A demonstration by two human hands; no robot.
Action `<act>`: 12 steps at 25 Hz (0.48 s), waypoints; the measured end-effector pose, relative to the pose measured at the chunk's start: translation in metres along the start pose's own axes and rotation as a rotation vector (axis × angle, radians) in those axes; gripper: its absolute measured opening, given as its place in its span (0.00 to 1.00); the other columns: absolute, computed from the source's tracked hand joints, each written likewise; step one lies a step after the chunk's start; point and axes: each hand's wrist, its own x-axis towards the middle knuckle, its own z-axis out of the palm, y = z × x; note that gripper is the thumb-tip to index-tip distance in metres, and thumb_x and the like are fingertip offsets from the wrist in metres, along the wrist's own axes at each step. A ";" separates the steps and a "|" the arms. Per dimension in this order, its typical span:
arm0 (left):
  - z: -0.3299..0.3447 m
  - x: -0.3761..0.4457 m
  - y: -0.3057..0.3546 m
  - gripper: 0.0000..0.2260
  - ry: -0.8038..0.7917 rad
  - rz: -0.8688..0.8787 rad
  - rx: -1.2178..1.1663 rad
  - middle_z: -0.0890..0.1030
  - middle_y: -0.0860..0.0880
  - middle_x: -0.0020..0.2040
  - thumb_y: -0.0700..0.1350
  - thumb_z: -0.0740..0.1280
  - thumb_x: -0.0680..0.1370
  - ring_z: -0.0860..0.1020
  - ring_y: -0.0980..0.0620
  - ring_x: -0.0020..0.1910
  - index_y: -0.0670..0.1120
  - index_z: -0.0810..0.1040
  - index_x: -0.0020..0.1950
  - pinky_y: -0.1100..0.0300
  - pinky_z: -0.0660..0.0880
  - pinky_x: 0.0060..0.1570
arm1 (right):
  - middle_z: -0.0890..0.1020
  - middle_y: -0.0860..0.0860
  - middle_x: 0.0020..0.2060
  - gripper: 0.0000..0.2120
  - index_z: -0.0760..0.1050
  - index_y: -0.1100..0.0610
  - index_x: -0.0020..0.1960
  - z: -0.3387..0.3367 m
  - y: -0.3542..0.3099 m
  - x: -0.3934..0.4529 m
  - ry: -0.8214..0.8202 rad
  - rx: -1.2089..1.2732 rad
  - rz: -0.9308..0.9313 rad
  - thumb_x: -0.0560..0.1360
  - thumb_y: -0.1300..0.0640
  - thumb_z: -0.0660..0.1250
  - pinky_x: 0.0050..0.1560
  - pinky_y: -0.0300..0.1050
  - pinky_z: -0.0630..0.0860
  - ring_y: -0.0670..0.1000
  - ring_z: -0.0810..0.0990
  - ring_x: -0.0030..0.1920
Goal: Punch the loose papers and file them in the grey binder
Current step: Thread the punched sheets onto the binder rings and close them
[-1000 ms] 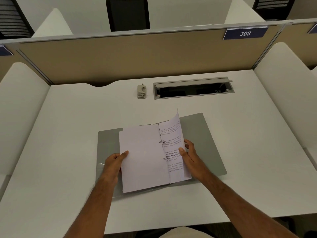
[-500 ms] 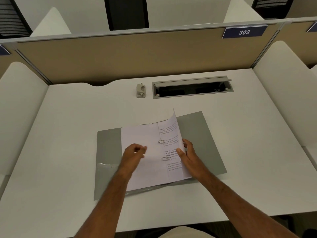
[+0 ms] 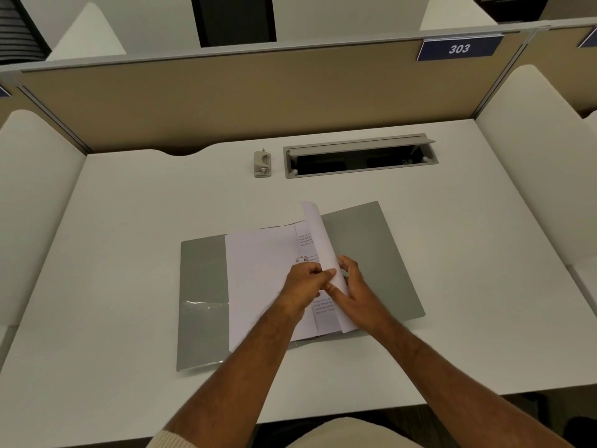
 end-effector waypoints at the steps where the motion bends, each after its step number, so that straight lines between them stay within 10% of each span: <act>1: 0.000 -0.001 -0.001 0.07 0.014 -0.021 -0.046 0.86 0.50 0.52 0.47 0.72 0.79 0.85 0.51 0.49 0.45 0.85 0.53 0.60 0.81 0.47 | 0.67 0.49 0.73 0.33 0.53 0.47 0.77 0.000 0.001 0.001 0.004 -0.008 0.000 0.80 0.44 0.66 0.64 0.50 0.77 0.51 0.74 0.67; 12: -0.006 -0.001 -0.002 0.06 0.032 -0.132 -0.172 0.87 0.50 0.49 0.47 0.77 0.76 0.84 0.51 0.47 0.47 0.87 0.50 0.54 0.82 0.54 | 0.65 0.50 0.74 0.36 0.54 0.48 0.77 0.002 0.008 0.007 -0.002 -0.040 -0.001 0.77 0.45 0.71 0.66 0.49 0.77 0.50 0.72 0.68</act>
